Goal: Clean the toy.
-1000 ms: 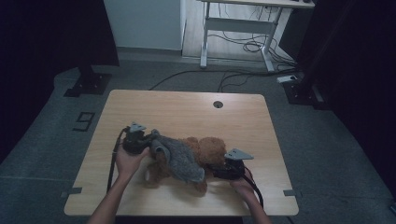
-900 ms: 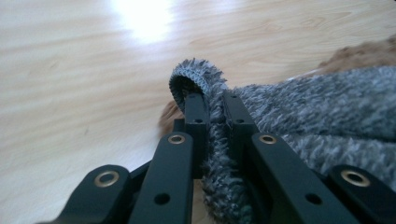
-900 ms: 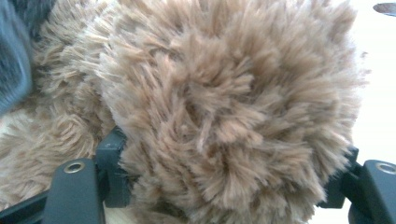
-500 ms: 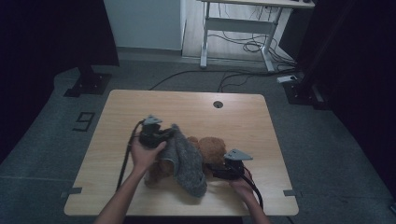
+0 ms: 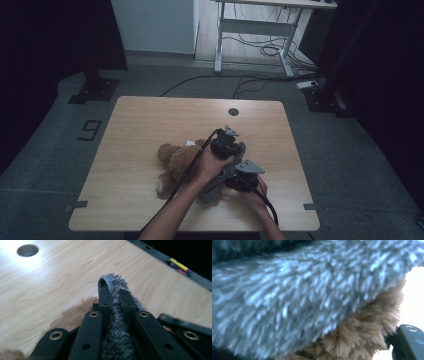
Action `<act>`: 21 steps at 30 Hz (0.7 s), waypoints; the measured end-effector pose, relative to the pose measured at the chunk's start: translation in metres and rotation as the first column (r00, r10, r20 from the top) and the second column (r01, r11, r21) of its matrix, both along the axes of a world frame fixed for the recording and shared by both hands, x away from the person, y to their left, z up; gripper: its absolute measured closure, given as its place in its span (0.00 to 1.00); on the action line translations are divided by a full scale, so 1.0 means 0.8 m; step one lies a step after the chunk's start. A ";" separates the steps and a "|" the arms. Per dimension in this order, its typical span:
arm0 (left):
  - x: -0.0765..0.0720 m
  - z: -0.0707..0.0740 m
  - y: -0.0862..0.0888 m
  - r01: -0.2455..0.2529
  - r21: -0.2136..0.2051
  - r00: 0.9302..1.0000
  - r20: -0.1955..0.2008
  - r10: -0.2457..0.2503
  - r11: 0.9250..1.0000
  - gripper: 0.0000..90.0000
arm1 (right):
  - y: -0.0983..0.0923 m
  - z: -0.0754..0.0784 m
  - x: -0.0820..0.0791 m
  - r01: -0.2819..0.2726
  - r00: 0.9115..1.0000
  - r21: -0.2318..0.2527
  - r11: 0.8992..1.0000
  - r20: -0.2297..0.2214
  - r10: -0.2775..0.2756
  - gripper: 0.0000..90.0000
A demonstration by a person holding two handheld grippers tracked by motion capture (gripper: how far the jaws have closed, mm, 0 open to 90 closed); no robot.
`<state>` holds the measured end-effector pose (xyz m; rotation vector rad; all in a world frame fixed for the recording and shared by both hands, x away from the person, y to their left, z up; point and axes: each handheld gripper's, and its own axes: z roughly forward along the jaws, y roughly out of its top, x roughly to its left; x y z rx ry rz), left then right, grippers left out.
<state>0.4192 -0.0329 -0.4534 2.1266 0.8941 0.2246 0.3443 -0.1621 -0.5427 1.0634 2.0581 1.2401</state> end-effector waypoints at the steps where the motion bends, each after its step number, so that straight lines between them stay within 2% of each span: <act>1: 0.001 0.001 0.007 -0.012 -0.001 1.000 0.000 0.012 1.000 0.91 | 0.000 0.000 0.001 -0.001 1.000 -0.003 1.000 0.005 0.001 0.36; 4: 0.002 0.007 0.027 -0.050 0.047 0.998 0.030 0.048 0.998 0.91 | 0.003 0.000 0.001 0.007 1.000 -0.017 1.000 0.017 -0.006 0.36; 6: 0.005 0.010 0.045 -0.085 0.083 0.996 0.037 0.083 0.993 0.91 | 0.003 0.000 0.001 0.009 1.000 -0.020 1.000 0.019 -0.008 0.36; 8: 0.008 0.006 0.066 -0.130 0.167 0.991 0.056 0.122 0.977 0.91 | 0.003 0.000 0.000 0.009 1.000 -0.025 1.000 0.024 -0.008 0.36; 9: 0.010 0.001 0.083 -0.147 0.174 0.989 0.036 0.143 0.974 0.91 | 0.003 0.000 0.000 0.012 1.000 -0.028 1.000 0.025 -0.012 0.36; 11: 0.011 -0.004 0.110 -0.175 0.103 0.984 -0.009 0.176 0.979 0.91 | 0.004 0.000 0.001 0.017 0.999 -0.035 0.999 0.032 -0.016 0.36; 12: 0.011 -0.004 0.124 -0.192 0.079 0.981 -0.012 0.194 0.978 0.90 | 0.005 0.000 0.001 0.018 0.999 -0.039 0.999 0.035 -0.017 0.36; 13: 0.009 -0.003 0.141 -0.211 0.082 0.977 -0.002 0.212 0.974 0.90 | 0.006 0.000 0.001 0.020 0.999 -0.048 0.999 0.043 -0.018 0.36; 14: 0.008 -0.002 0.148 -0.219 0.083 0.976 0.001 0.220 0.972 0.90 | 0.006 0.000 0.001 0.022 0.999 -0.054 0.998 0.046 -0.019 0.36; 17: 0.007 -0.009 0.195 -0.287 0.097 0.958 -0.002 0.288 0.953 0.91 | 0.004 -0.002 0.002 0.025 0.999 -0.048 0.999 0.040 -0.023 0.36; 19: 0.005 -0.025 0.222 -0.315 0.133 0.947 -0.019 0.320 0.940 0.91 | 0.003 -0.002 0.004 0.030 0.999 -0.043 0.999 0.038 -0.028 0.36; 21: 0.003 -0.037 0.241 -0.335 0.113 0.939 -0.044 0.342 0.935 0.91 | 0.004 -0.002 0.005 0.033 0.999 -0.041 0.999 0.041 -0.032 0.36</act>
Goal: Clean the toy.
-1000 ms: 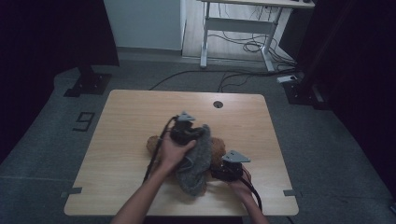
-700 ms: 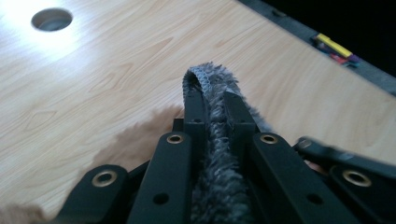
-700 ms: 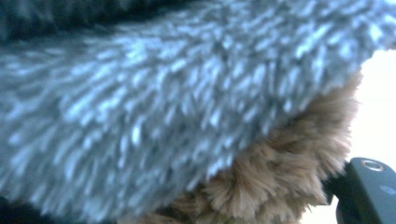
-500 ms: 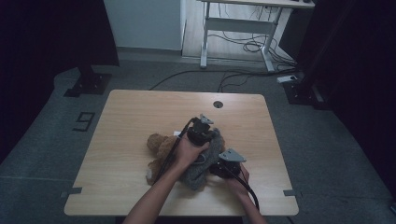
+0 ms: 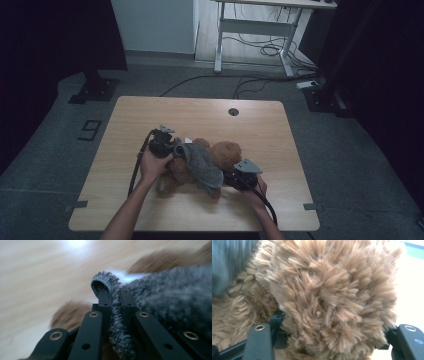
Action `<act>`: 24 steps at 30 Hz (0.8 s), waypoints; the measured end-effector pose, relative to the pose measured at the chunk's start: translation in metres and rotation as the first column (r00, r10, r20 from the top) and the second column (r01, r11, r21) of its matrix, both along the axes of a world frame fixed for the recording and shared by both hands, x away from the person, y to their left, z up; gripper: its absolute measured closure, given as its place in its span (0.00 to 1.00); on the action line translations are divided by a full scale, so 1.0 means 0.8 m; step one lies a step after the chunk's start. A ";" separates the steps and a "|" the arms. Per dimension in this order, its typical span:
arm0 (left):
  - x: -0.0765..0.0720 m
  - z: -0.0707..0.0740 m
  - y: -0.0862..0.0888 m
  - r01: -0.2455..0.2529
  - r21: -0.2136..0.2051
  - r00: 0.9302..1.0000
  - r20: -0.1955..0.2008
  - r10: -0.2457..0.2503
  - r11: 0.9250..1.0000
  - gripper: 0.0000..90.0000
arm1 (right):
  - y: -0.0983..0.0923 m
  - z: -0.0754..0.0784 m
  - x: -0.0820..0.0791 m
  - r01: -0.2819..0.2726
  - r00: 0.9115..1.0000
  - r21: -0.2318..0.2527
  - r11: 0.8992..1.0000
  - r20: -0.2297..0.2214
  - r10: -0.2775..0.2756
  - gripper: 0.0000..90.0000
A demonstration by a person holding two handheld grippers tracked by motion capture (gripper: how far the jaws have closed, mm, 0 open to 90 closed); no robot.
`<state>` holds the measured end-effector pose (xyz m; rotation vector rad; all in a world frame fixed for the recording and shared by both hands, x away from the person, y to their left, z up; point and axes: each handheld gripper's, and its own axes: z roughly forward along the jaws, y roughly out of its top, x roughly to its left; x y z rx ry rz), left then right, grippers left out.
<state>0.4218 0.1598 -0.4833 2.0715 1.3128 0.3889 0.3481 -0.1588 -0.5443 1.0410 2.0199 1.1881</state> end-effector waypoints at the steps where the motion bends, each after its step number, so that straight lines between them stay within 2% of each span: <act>1: -0.001 -0.003 0.007 -0.008 -0.009 1.000 -0.003 0.008 1.000 0.91 | 0.001 0.000 0.000 0.002 1.000 0.001 1.000 0.000 -0.002 0.36; 3: -0.006 -0.009 0.020 -0.023 -0.018 1.000 0.008 0.023 1.000 0.91 | 0.000 0.000 0.001 0.002 1.000 0.003 1.000 -0.003 -0.002 0.36; 5: -0.009 -0.010 0.032 -0.040 -0.004 0.999 0.016 0.040 0.999 0.91 | -0.001 0.000 0.001 -0.002 1.000 0.007 1.000 -0.009 0.002 0.36; 7: -0.010 -0.011 0.044 -0.060 0.002 0.998 0.009 0.060 0.998 0.91 | -0.001 0.000 0.001 -0.001 1.000 0.009 1.000 -0.008 0.002 0.36; 11: -0.010 -0.016 0.064 -0.107 0.051 0.994 -0.012 0.108 0.993 0.91 | -0.002 0.000 0.001 -0.001 1.000 0.011 1.000 -0.013 0.001 0.36; 13: -0.009 -0.022 0.077 -0.123 0.038 0.991 -0.040 0.125 0.992 0.91 | -0.002 0.000 0.001 0.003 1.000 0.014 1.000 -0.016 -0.003 0.36; 15: -0.009 -0.021 0.082 -0.127 -0.008 0.991 -0.046 0.126 0.992 0.91 | -0.001 -0.001 0.002 0.011 1.000 0.014 1.000 -0.012 -0.010 0.36; 18: -0.007 -0.007 0.071 -0.102 -0.064 0.995 -0.026 0.101 0.993 0.90 | 0.003 -0.003 0.006 0.031 1.000 0.003 1.000 0.001 -0.031 0.37; 21: -0.002 0.024 0.037 -0.033 -0.088 0.999 0.032 0.036 0.996 0.90 | 0.008 -0.005 0.015 0.054 0.998 0.000 0.999 0.016 -0.054 0.38; 24: 0.006 0.060 -0.010 0.049 -0.120 0.995 0.091 -0.038 0.992 0.90 | 0.011 -0.004 0.024 0.052 0.999 0.000 0.999 0.015 -0.052 0.38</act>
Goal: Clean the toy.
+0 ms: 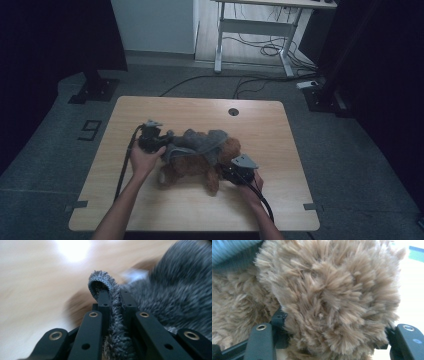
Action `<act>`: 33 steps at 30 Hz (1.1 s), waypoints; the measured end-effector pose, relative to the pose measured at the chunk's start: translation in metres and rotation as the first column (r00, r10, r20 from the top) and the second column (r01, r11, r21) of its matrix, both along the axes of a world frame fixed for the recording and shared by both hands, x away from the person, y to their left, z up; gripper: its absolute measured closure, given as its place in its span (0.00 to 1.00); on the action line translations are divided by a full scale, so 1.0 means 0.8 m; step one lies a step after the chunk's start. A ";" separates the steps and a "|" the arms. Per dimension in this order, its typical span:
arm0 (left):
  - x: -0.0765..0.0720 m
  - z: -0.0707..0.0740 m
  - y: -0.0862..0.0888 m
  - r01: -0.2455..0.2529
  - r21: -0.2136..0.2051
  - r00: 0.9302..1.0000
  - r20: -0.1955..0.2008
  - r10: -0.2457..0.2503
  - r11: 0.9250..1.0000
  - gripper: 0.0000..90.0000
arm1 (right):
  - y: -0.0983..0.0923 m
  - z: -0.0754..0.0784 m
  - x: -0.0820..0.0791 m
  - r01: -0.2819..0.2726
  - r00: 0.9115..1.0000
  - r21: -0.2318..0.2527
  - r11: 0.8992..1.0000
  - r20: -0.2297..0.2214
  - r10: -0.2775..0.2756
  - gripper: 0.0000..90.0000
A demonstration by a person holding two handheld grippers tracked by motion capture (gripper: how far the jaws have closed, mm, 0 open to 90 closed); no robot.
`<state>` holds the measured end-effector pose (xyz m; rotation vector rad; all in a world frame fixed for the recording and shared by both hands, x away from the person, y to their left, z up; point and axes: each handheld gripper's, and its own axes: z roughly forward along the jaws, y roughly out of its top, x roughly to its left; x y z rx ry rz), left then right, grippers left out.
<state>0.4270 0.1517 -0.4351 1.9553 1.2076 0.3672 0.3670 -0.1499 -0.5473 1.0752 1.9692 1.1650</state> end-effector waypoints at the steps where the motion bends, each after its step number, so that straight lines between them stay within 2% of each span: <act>1: 0.004 0.010 -0.017 0.024 -0.003 1.000 0.017 -0.024 1.000 0.90 | -0.001 0.000 0.002 -0.006 1.000 0.005 1.000 0.002 0.006 0.38; 3: 0.013 0.021 -0.050 0.067 0.005 0.997 0.031 -0.067 0.998 0.89 | -0.004 0.000 0.003 -0.023 1.000 0.012 1.000 -0.002 0.023 0.38; 5: 0.023 0.019 -0.079 0.088 0.049 0.996 0.023 -0.090 0.995 0.89 | -0.008 0.000 0.002 -0.048 0.999 0.007 0.999 -0.001 0.048 0.37; 6: 0.028 0.013 -0.091 0.093 0.075 0.996 0.008 -0.094 0.993 0.89 | -0.010 -0.001 0.002 -0.061 0.998 0.004 0.998 0.002 0.061 0.37; 7: 0.032 0.000 -0.102 0.104 0.111 0.995 -0.024 -0.102 0.988 0.89 | -0.012 -0.001 0.002 -0.071 0.997 -0.003 0.997 0.001 0.071 0.37; 9: 0.036 -0.020 -0.111 0.120 0.167 0.992 -0.067 -0.110 0.979 0.90 | -0.016 -0.001 0.002 -0.085 0.996 -0.005 0.996 -0.009 0.085 0.37; 10: 0.035 -0.030 -0.110 0.113 0.149 0.992 -0.075 -0.102 0.982 0.90 | -0.017 -0.001 0.002 -0.093 0.996 -0.007 0.996 -0.012 0.093 0.36; 12: 0.034 -0.035 -0.101 0.110 0.089 0.991 -0.088 -0.102 0.990 0.90 | -0.019 -0.001 0.003 -0.107 0.994 -0.009 0.994 -0.018 0.107 0.34; 14: 0.028 -0.036 -0.090 0.118 0.050 0.988 -0.102 -0.112 0.992 0.90 | -0.020 -0.001 0.002 -0.113 0.993 0.000 0.994 -0.028 0.113 0.30; 22: 0.004 -0.038 -0.087 0.124 0.072 0.991 -0.054 -0.120 0.990 0.91 | -0.027 0.001 -0.001 -0.121 0.986 0.055 0.991 -0.110 0.127 0.18; 23: 0.002 -0.039 -0.086 0.121 0.068 0.992 -0.049 -0.118 0.990 0.91 | -0.031 0.001 -0.002 -0.128 0.982 0.074 0.989 -0.127 0.137 0.18; 26: -0.008 -0.041 -0.082 0.121 0.046 0.992 -0.027 -0.120 0.992 0.91 | -0.045 0.003 -0.007 -0.144 0.977 0.118 0.983 -0.144 0.160 0.17; 27: -0.010 -0.042 -0.082 0.120 0.041 0.993 -0.025 -0.119 0.992 0.91 | -0.058 0.007 -0.011 -0.142 0.975 0.144 0.979 -0.152 0.164 0.15; 28: -0.015 -0.042 -0.082 0.121 0.035 0.993 -0.014 -0.121 0.992 0.91 | -0.062 0.009 -0.012 -0.139 0.975 0.150 0.979 -0.155 0.162 0.15; 30: -0.025 -0.043 -0.081 0.126 0.033 0.992 0.009 -0.127 0.991 0.91 | -0.080 0.016 -0.017 -0.110 0.980 0.184 0.977 -0.143 0.137 0.15; 33: -0.041 -0.044 -0.082 0.142 0.023 0.989 0.039 -0.143 0.990 0.91 | -0.105 0.028 -0.018 -0.040 0.989 0.263 0.964 -0.127 0.076 0.15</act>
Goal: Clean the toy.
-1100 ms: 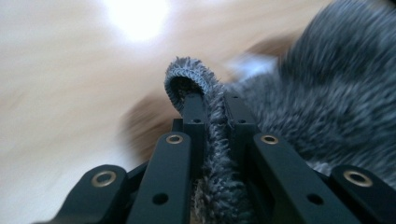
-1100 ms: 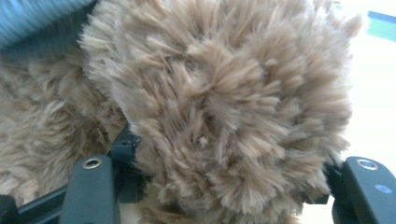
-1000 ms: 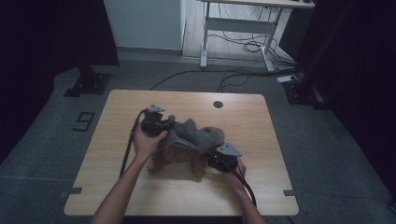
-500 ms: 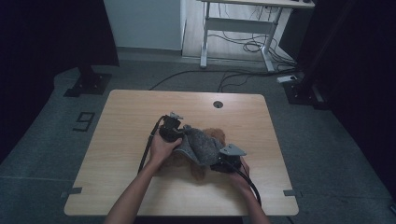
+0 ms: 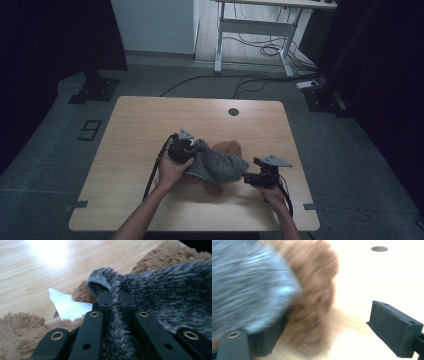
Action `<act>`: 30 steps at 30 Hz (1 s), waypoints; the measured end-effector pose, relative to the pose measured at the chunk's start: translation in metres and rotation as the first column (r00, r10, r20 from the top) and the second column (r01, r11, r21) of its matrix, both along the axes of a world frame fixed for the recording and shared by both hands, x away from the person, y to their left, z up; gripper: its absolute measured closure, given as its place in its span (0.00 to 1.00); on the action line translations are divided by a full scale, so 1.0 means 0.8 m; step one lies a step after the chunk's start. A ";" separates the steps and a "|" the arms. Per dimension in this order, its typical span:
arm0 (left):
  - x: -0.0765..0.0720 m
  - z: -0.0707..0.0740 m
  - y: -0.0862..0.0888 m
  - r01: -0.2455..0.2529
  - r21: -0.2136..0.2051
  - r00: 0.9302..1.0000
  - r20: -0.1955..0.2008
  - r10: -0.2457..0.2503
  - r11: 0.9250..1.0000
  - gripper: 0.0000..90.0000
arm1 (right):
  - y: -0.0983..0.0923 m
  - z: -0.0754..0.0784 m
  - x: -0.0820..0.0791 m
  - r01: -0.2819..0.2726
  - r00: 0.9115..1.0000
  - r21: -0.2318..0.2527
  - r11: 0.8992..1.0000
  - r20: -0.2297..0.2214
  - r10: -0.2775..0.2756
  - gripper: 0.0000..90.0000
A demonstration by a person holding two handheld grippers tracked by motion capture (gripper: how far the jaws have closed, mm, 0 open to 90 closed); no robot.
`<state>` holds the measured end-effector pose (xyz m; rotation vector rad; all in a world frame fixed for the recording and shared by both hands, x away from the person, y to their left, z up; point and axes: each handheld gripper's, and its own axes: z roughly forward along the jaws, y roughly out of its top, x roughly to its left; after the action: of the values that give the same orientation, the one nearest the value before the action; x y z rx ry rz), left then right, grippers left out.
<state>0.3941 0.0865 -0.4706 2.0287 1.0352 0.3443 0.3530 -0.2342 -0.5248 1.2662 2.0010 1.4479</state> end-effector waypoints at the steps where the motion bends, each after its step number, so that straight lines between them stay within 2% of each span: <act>1: -0.010 -0.001 0.000 0.007 -0.002 1.000 0.021 -0.007 1.000 0.91 | -0.003 0.002 0.001 0.010 1.000 0.013 1.000 -0.001 -0.010 0.15; 5: -0.036 -0.006 -0.001 0.011 0.020 0.995 0.098 -0.013 1.000 0.91 | 0.006 0.011 0.008 0.015 1.000 0.038 0.999 -0.009 -0.014 0.15; 7: -0.047 -0.010 0.002 0.006 0.012 0.993 0.121 -0.008 1.000 0.92 | 0.016 0.016 0.010 0.011 1.000 0.041 0.999 -0.006 -0.011 0.15; 11: -0.062 -0.013 0.010 0.023 -0.039 0.992 0.129 -0.018 0.999 0.92 | 0.024 0.031 0.010 0.006 1.000 0.102 0.995 -0.003 -0.006 0.12; 12: -0.065 -0.014 0.009 0.025 -0.040 0.991 0.133 -0.019 0.999 0.92 | 0.026 0.035 0.009 -0.006 1.000 0.117 0.993 -0.007 0.007 0.11; 15: -0.074 -0.016 0.007 0.028 -0.027 0.986 0.166 -0.023 0.999 0.92 | 0.038 0.040 0.005 -0.042 0.999 0.105 0.994 -0.017 0.044 0.10; 17: -0.079 -0.017 0.008 0.033 -0.039 0.985 0.171 -0.026 0.999 0.92 | 0.048 0.038 0.001 -0.088 0.995 0.106 0.990 -0.041 0.093 0.08; 20: -0.087 -0.017 0.012 0.051 -0.057 0.986 0.164 -0.041 0.997 0.92 | 0.063 0.026 -0.004 -0.145 0.984 0.068 0.987 -0.094 0.151 0.02; 23: -0.092 -0.014 0.014 0.066 -0.070 0.987 0.149 -0.055 0.995 0.92 | 0.070 0.012 -0.005 -0.171 0.976 0.045 0.984 -0.127 0.175 0.00; 26: -0.092 -0.008 0.016 0.076 -0.096 0.992 0.112 -0.065 0.992 0.91 | 0.074 0.004 -0.007 -0.202 0.968 0.032 0.979 -0.146 0.205 0.00; 28: -0.089 0.001 0.014 0.082 -0.116 0.994 0.088 -0.072 0.990 0.91 | 0.076 0.002 -0.008 -0.221 0.964 0.026 0.975 -0.148 0.222 0.04; 30: -0.085 0.015 0.005 0.101 -0.133 0.992 0.085 -0.090 0.986 0.91 | 0.075 0.001 -0.009 -0.224 0.964 0.025 0.974 -0.142 0.225 0.12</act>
<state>0.3260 0.0909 -0.4587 1.9182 0.8859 0.2915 0.3457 -0.1741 -0.5242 1.2101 2.3007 1.5041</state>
